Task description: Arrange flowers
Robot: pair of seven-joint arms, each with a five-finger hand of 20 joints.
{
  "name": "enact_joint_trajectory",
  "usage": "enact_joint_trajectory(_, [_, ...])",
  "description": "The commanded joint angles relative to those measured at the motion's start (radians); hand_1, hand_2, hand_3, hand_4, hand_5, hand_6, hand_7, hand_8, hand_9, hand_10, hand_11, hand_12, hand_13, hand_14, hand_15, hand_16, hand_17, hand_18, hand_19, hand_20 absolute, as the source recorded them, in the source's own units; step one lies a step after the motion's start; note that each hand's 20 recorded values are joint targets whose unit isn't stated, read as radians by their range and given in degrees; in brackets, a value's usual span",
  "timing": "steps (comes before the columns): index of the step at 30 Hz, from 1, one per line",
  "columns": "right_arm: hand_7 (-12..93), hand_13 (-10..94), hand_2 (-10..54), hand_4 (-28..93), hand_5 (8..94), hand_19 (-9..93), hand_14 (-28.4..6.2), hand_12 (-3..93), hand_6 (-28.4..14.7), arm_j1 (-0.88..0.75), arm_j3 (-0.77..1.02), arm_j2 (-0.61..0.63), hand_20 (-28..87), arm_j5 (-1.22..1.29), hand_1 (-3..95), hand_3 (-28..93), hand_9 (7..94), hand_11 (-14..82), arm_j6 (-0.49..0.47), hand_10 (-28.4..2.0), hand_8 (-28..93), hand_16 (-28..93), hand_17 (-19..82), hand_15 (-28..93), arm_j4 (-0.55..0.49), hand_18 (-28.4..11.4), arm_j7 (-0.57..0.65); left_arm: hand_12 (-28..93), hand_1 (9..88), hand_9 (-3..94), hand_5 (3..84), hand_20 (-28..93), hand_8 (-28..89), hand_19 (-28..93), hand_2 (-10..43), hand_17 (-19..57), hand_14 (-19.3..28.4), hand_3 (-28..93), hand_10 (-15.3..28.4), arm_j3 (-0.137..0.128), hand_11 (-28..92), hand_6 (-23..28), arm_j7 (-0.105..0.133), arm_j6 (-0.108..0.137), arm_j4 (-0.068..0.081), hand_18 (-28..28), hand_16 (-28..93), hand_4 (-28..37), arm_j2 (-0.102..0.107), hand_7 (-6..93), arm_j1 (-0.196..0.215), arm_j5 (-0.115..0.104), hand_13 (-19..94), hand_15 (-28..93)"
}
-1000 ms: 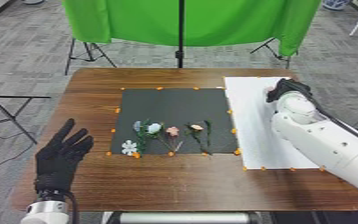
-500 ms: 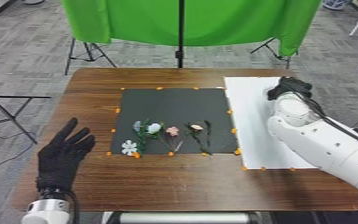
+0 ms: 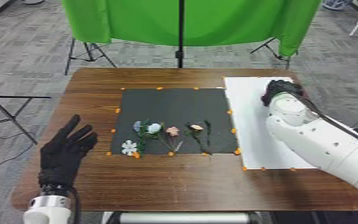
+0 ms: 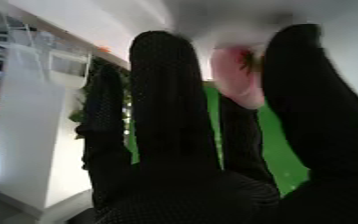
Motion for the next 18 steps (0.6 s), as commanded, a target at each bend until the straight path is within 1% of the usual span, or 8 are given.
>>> enact_joint_trajectory(1, [15, 70, -9.5, -28, 79.3, 79, -4.0, 26.3, 6.8, 0.002, -0.07, 0.002, 41, -0.073, 54.3, 61, 82.4, 11.1, 0.129, -5.6, -3, 20, 25, 66, 0.025, -20.6, -0.02, 11, 21.9, 35.6, 35.4, 43, -8, 50, 7.2, -3.6, 28.4, 83, 20.9, 0.005, 25, 8.3, 0.021, 0.0, 0.005, 28.4, -11, -27.5, -0.002, 8.2, 0.013, -0.002, 23, 61])
enact_joint_trajectory(3, [15, 73, -9.5, -28, 84.1, 79, -3.1, 29.6, 7.3, 0.003, -0.083, 0.004, 42, -0.09, 56.8, 58, 88.1, 10.2, 0.161, -4.8, -2, 21, 27, 67, 0.023, -20.0, -0.042, 11, 21.8, 35.6, 35.4, 43, -8, 50, 7.2, -3.6, 28.4, 83, 20.9, 0.005, 25, 8.3, 0.022, 0.003, 0.004, 28.4, -11, -27.5, -0.004, 8.2, 0.018, -0.004, 23, 62])
enact_joint_trajectory(8, [15, 75, -9.5, -28, 86.8, 81, -2.4, 30.2, 7.2, 0.011, -0.111, 0.023, 42, -0.13, 56.3, 60, 91.7, 12.1, 0.249, -4.8, -1, 21, 28, 68, -0.004, -19.1, -0.062, 11, 21.8, 35.6, 35.4, 43, -8, 51, 7.2, -3.6, 28.4, 83, 21.0, 0.004, 25, 8.3, 0.026, 0.008, -0.001, 28.4, -11, -27.5, -0.008, 8.3, 0.03, -0.007, 23, 61])
enact_joint_trajectory(10, [15, 76, -9.5, -28, 87.1, 81, -2.3, 30.3, 6.9, 0.006, -0.108, 0.052, 41, -0.133, 56.4, 60, 92.1, 12.5, 0.28, -4.8, -1, 22, 28, 68, -0.059, -19.0, -0.068, 11, 21.8, 35.7, 35.4, 43, -8, 51, 7.2, -3.6, 28.4, 83, 20.9, -0.002, 25, 8.3, 0.021, 0.007, -0.003, 28.4, -11, -27.6, -0.014, 8.3, 0.033, -0.001, 23, 61])
enact_joint_trajectory(12, [14, 76, -9.5, -28, 87.4, 81, -2.3, 30.7, 6.6, -0.007, -0.097, 0.083, 41, -0.151, 56.1, 61, 92.2, 12.3, 0.308, -4.9, 0, 22, 28, 68, -0.124, -19.1, -0.086, 11, 21.8, 35.7, 35.5, 43, -8, 51, 7.3, -3.6, 28.4, 82, 21.0, -0.005, 25, 8.3, 0.033, 0.014, -0.007, 28.4, -11, -27.6, -0.008, 8.3, 0.04, -0.006, 23, 61])
enact_joint_trajectory(13, [14, 76, -9.5, -28, 87.4, 81, -2.4, 30.7, 6.6, -0.009, -0.102, 0.102, 41, -0.157, 55.8, 62, 92.3, 12.2, 0.321, -4.9, 0, 22, 28, 68, -0.163, -19.0, -0.082, 11, 21.8, 35.7, 35.5, 43, -8, 51, 7.3, -3.6, 28.4, 82, 21.0, -0.006, 25, 8.4, 0.033, 0.014, -0.006, 28.4, -11, -27.6, -0.006, 8.2, 0.039, -0.007, 23, 61])
enact_joint_trajectory(15, [14, 76, -9.5, -28, 87.6, 82, -2.4, 30.7, 6.5, -0.05, -0.067, 0.131, 41, -0.153, 55.2, 63, 92.4, 12.3, 0.308, -5.0, 0, 22, 28, 68, -0.248, -19.0, -0.094, 11, 21.8, 35.7, 35.5, 43, -8, 51, 7.3, -3.7, 28.4, 82, 21.0, -0.01, 25, 8.4, 0.024, 0.015, -0.009, 28.4, -11, -27.6, -0.013, 8.3, 0.043, -0.004, 23, 61])
enact_joint_trajectory(18, [14, 76, -9.5, -28, 87.7, 82, -2.6, 31.0, 6.2, -0.122, -0.023, 0.151, 41, -0.182, 53.5, 66, 92.1, 13.6, 0.298, -5.4, 0, 22, 28, 68, -0.351, -19.0, -0.11, 11, 21.7, 35.7, 35.6, 42, -8, 51, 7.2, -3.6, 28.4, 82, 21.0, -0.015, 25, 8.4, 0.025, 0.014, -0.012, 28.4, -11, -27.5, -0.016, 8.3, 0.049, -0.002, 23, 61])
